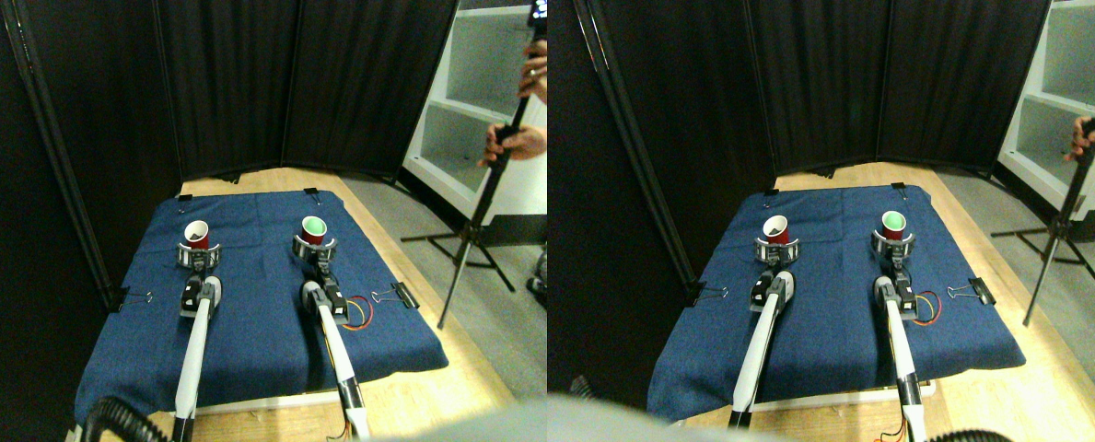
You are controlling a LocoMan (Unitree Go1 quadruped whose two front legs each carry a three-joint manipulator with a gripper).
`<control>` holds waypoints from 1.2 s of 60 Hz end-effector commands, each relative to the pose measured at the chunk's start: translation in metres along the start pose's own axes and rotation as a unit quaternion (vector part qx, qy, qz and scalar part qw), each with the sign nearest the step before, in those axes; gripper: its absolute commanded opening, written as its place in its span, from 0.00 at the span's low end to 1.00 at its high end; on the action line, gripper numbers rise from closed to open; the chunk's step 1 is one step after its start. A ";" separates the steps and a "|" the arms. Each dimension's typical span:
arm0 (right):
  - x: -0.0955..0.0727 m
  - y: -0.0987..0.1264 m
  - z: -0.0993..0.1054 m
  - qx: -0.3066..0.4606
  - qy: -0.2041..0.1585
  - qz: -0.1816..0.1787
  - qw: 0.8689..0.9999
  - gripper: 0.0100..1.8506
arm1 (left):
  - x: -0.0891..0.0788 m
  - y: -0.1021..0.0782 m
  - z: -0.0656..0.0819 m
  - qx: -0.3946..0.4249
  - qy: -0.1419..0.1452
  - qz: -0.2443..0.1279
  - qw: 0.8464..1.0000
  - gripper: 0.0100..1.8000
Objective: Pour (bimanual)
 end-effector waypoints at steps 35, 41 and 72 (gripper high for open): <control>0.023 -0.008 0.004 0.008 -0.008 -0.003 1.000 0.60 | 0.010 0.012 -0.003 0.000 -0.016 0.015 1.000 0.65; 0.023 -0.009 0.003 0.021 -0.010 -0.010 1.000 0.57 | 0.014 0.013 -0.002 -0.014 -0.011 0.012 1.000 0.66; 0.025 -0.007 0.003 0.008 -0.016 -0.010 1.000 0.58 | 0.019 0.009 -0.004 -0.013 -0.009 0.013 1.000 0.65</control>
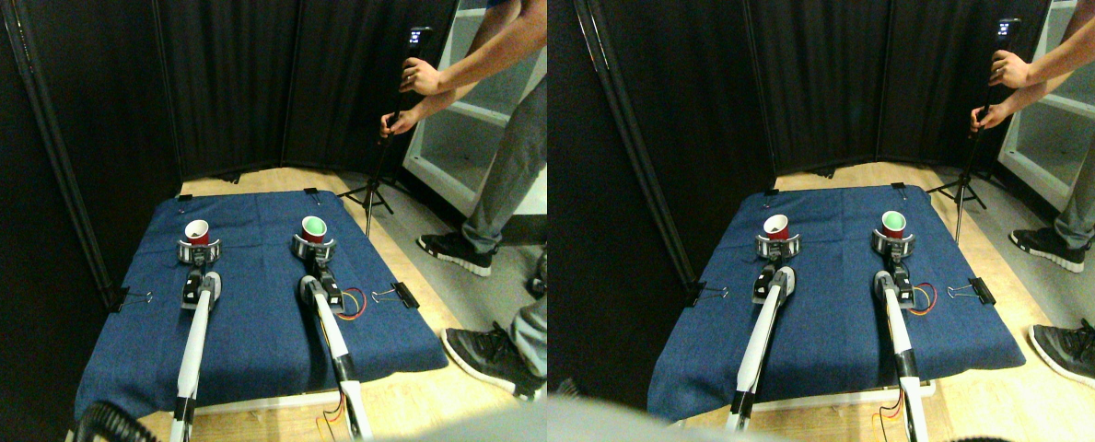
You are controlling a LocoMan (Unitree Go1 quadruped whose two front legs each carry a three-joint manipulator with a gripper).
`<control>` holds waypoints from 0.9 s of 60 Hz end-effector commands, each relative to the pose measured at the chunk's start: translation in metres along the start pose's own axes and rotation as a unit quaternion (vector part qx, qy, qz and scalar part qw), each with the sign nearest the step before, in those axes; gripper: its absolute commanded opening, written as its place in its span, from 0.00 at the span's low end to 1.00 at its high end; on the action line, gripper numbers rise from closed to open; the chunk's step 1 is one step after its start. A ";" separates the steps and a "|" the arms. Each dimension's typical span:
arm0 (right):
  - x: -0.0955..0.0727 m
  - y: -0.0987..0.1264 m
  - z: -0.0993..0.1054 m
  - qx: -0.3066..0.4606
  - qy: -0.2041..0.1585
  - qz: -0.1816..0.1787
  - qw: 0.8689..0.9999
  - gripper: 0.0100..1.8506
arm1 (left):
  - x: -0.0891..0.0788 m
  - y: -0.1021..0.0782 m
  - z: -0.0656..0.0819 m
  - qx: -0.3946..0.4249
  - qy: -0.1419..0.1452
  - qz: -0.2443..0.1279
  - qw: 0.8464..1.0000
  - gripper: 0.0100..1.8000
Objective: Pour (bimanual)
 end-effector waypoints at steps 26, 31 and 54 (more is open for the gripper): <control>0.009 0.006 -0.004 0.008 -0.004 0.011 1.000 0.56 | 0.002 0.014 -0.005 0.001 -0.026 0.018 0.999 0.64; 0.011 0.007 -0.006 0.003 -0.011 0.012 1.000 0.50 | 0.004 0.014 -0.003 -0.008 -0.044 0.013 0.999 0.58; 0.017 0.003 -0.011 -0.029 -0.066 0.045 0.996 0.17 | 0.015 0.011 -0.003 0.022 -0.136 -0.024 0.990 0.18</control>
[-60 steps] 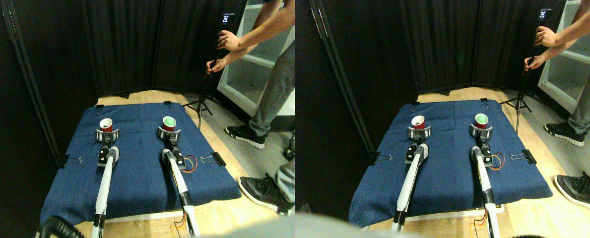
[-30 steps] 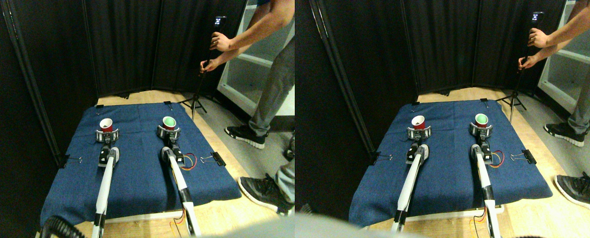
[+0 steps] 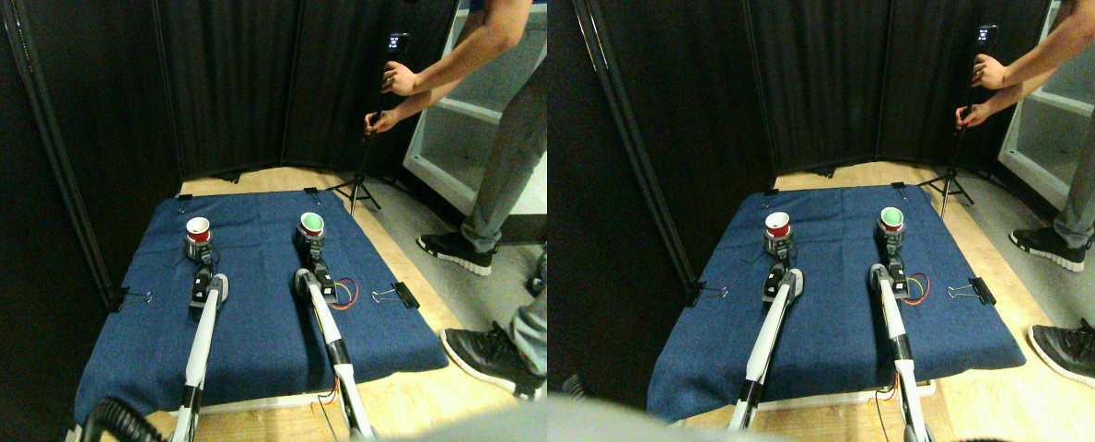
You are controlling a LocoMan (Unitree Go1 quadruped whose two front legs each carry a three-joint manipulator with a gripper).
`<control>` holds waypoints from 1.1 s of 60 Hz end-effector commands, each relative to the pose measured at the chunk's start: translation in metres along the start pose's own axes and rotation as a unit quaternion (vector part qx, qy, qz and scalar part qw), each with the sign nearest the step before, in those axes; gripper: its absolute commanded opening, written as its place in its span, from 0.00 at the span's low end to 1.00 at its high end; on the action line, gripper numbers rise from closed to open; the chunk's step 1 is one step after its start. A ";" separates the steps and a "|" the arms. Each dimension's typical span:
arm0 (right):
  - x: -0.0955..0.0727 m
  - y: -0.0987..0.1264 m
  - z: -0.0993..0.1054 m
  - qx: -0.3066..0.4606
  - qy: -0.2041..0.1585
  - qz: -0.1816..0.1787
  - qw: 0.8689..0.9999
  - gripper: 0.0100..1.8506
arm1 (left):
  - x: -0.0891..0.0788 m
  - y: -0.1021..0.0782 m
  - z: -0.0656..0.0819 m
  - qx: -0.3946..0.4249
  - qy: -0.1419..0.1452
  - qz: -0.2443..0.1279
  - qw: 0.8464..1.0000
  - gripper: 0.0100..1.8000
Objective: Pour (bimanual)
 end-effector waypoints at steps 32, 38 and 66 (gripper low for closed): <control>0.001 0.019 0.001 -0.055 -0.020 0.049 0.997 0.17 | -0.006 -0.016 -0.003 0.054 0.028 -0.014 0.998 0.18; -0.002 0.029 0.000 -0.058 -0.011 0.058 0.997 0.17 | -0.012 -0.030 -0.005 0.055 0.040 -0.015 0.998 0.18; -0.005 0.069 -0.006 -0.073 0.005 0.098 0.993 0.17 | -0.031 -0.075 -0.026 0.060 0.081 -0.008 0.995 0.18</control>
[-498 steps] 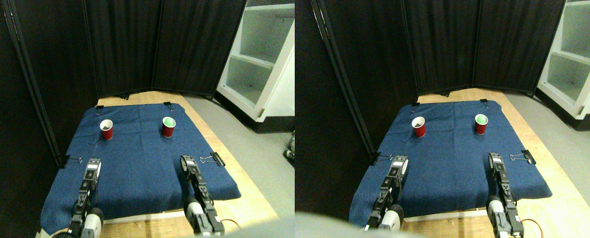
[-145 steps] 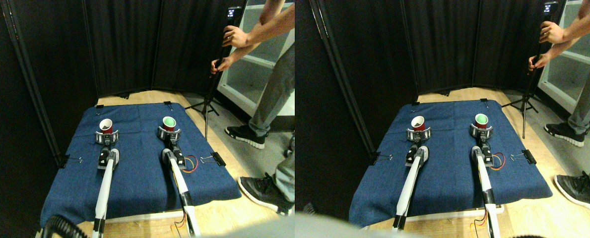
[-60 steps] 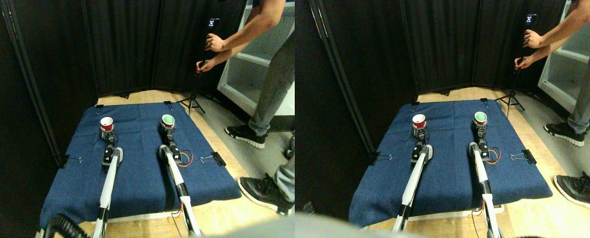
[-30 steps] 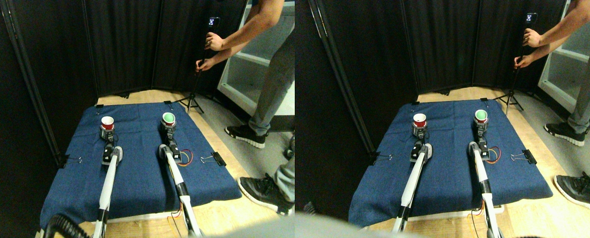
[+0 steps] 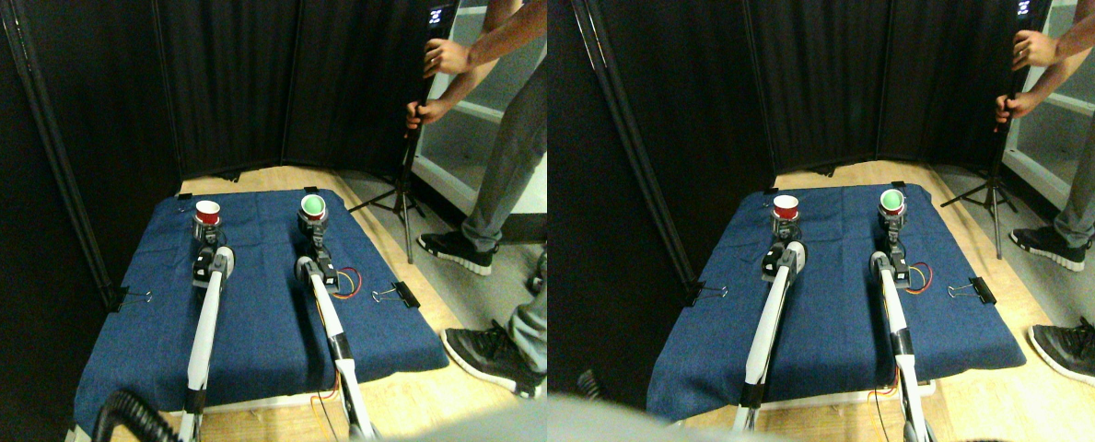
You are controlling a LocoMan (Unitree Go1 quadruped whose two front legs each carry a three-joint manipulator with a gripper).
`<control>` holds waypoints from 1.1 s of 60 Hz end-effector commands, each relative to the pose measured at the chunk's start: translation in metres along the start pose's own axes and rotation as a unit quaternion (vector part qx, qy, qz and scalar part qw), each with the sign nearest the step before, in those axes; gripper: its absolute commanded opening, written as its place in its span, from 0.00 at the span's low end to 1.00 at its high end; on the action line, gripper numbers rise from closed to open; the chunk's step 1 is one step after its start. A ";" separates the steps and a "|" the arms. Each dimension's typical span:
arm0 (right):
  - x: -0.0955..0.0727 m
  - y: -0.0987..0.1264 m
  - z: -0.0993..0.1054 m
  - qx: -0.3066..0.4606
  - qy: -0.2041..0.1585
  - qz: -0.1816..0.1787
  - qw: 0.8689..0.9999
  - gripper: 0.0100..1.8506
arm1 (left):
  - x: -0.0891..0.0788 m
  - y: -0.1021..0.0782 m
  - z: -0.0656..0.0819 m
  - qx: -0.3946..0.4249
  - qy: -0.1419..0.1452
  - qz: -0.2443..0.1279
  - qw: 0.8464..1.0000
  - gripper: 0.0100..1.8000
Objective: Pour (bimanual)
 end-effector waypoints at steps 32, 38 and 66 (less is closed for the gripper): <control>0.004 0.062 -0.004 -0.035 0.040 0.052 0.997 0.17 | -0.017 -0.042 -0.033 -0.025 0.042 -0.001 0.999 0.18; 0.005 0.066 -0.004 -0.044 0.051 0.050 0.996 0.17 | -0.018 -0.044 -0.037 -0.022 0.049 0.002 0.999 0.18; 0.012 0.100 -0.009 -0.087 0.068 0.079 0.991 0.17 | -0.022 -0.060 -0.037 0.003 0.069 0.002 0.998 0.18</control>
